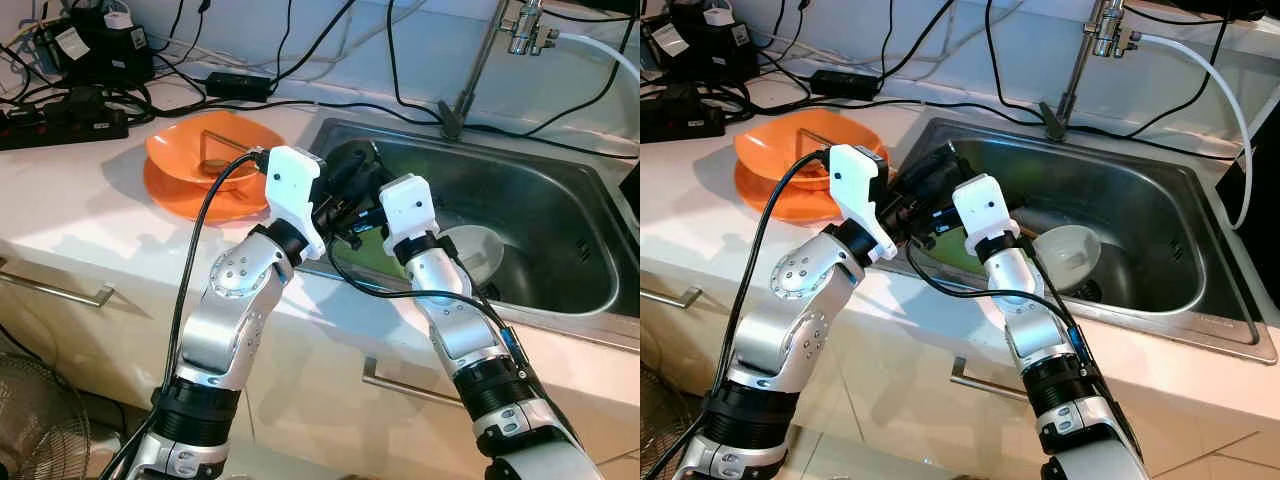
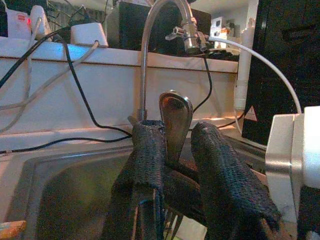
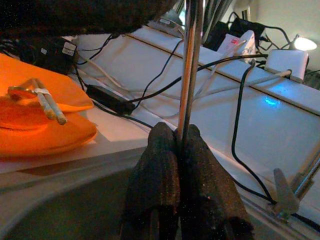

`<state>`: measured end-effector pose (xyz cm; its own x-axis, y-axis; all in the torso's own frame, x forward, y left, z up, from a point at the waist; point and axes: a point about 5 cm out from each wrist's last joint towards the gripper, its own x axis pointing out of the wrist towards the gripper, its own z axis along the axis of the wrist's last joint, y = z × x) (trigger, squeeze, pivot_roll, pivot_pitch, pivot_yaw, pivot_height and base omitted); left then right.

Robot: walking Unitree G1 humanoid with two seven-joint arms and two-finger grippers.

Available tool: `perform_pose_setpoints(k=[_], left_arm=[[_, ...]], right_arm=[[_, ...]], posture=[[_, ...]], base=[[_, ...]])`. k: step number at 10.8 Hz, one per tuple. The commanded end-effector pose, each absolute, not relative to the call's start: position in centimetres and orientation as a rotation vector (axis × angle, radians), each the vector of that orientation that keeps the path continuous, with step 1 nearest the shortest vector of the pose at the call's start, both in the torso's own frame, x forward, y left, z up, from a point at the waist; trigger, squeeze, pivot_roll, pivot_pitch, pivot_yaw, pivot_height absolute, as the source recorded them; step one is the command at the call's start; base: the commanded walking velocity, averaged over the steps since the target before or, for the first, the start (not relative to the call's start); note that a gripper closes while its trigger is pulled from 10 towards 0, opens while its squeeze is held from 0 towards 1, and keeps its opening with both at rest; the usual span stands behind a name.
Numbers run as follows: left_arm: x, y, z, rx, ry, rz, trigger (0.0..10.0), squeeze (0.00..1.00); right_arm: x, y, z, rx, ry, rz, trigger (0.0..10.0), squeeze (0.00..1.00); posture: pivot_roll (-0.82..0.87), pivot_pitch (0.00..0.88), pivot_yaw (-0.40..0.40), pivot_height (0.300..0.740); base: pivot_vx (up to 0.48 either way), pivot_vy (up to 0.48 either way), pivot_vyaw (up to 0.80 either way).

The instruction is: Kitchen organization

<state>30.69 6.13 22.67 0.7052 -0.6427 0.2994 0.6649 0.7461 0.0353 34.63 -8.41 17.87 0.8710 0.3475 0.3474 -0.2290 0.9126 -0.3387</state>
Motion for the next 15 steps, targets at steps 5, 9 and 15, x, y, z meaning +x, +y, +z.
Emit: perform_pose_setpoints(k=[5,9,15], left_arm=[[30.7,9.0,24.1,-0.124,-0.369,-0.638,10.0,0.00],[30.2,11.9,21.6,-0.076,-0.253,-0.579,10.0,0.00],[28.2,10.9,15.6,0.056,-0.008,-0.698,10.0,0.00]], right_arm=[[36.4,-11.7,18.0,-0.299,-0.368,0.180,0.0,0.00],[37.7,-13.8,18.0,-0.275,-0.308,0.085,10.0,0.00],[39.4,-14.3,18.2,-0.179,-0.217,0.050,10.0,0.00]], posture=[[0.26,0.025,-0.063,0.740],[0.27,0.025,-0.072,0.740],[0.28,0.006,-0.081,0.740]], base=[[0.000,0.000,0.00],[0.000,0.000,0.00],[0.000,0.000,0.00]])
